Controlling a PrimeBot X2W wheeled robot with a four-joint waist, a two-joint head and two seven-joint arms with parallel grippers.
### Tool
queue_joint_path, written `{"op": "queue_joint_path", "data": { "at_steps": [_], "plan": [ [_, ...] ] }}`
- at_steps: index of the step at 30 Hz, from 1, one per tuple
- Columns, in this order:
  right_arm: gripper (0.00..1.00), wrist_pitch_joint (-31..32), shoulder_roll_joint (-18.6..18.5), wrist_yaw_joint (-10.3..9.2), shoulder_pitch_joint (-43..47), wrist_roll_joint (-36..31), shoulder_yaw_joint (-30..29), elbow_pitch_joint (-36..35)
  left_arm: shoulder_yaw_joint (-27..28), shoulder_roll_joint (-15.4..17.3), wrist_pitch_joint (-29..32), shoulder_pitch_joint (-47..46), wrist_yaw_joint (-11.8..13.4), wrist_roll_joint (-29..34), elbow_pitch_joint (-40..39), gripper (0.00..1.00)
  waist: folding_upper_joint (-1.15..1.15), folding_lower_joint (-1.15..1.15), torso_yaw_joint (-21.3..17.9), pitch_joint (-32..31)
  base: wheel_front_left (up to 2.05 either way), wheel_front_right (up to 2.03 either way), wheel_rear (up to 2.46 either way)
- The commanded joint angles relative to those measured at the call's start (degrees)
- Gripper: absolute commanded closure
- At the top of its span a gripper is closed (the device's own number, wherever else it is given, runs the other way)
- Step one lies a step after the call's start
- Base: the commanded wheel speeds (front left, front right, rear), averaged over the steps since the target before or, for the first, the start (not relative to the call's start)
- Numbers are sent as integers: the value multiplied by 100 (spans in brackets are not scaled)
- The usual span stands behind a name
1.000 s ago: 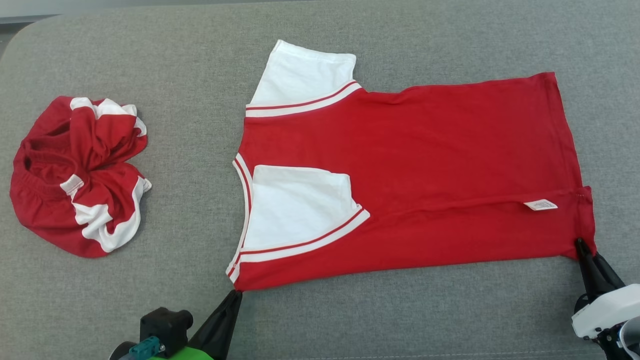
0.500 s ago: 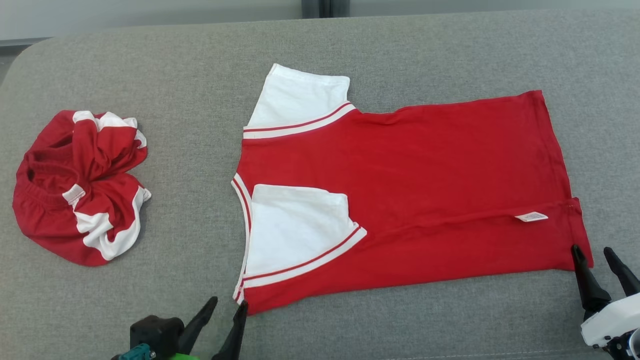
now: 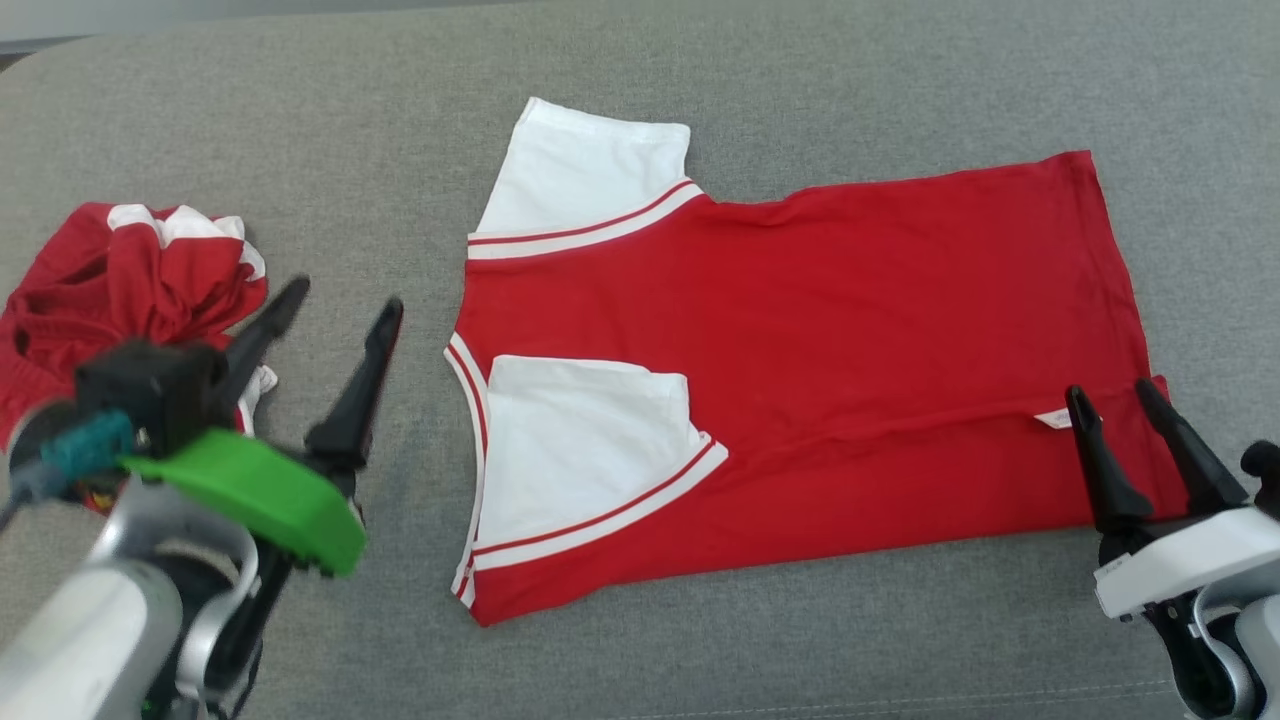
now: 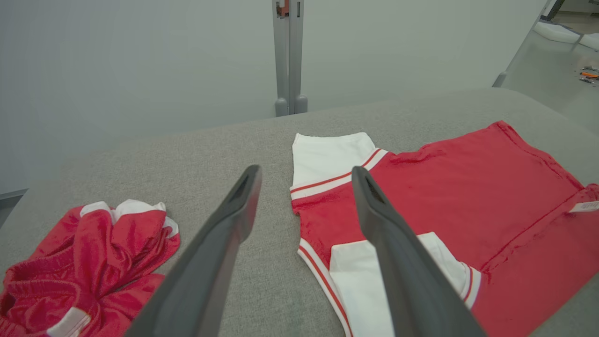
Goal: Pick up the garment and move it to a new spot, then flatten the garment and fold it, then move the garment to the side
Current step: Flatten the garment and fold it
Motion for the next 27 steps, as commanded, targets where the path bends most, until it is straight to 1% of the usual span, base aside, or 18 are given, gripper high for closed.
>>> {"op": "queue_joint_path", "data": {
  "at_steps": [1,6,10,14,17,19,27],
  "plan": [
    [0,-23,68,1,-206,-90,27,-70,-4,-55,177,-517,-114,-21,195,0,0,0,-55,335,0,0,0],
    [0,-25,220,1,-706,-314,211,-221,-214,-389,1169,-2325,-684,-375,1272,0,0,0,-277,853,0,0,0],
    [0,-23,299,1,-1037,-395,353,-347,-362,-485,1875,-3487,-1059,-481,2162,0,0,0,-511,1193,0,0,0],
    [0,-23,366,1,-1228,-421,415,-462,-458,-557,2410,-4277,-1366,-621,2914,0,0,0,-756,1436,0,0,0],
    [0,-23,418,1,-1335,-444,457,-484,-516,-548,2764,-4621,-1507,-699,3345,0,0,0,-947,1570,0,0,0],
    [0,-23,445,1,-1420,-445,455,-514,-538,-501,2878,-4805,-1554,-669,3561,0,0,0,-1072,1665,0,0,0],
    [0,-23,578,1,-1545,-391,410,-719,-567,-378,3052,-5155,-1569,-579,4362,0,0,0,-1428,1955,0,0,0]
  ]
}}
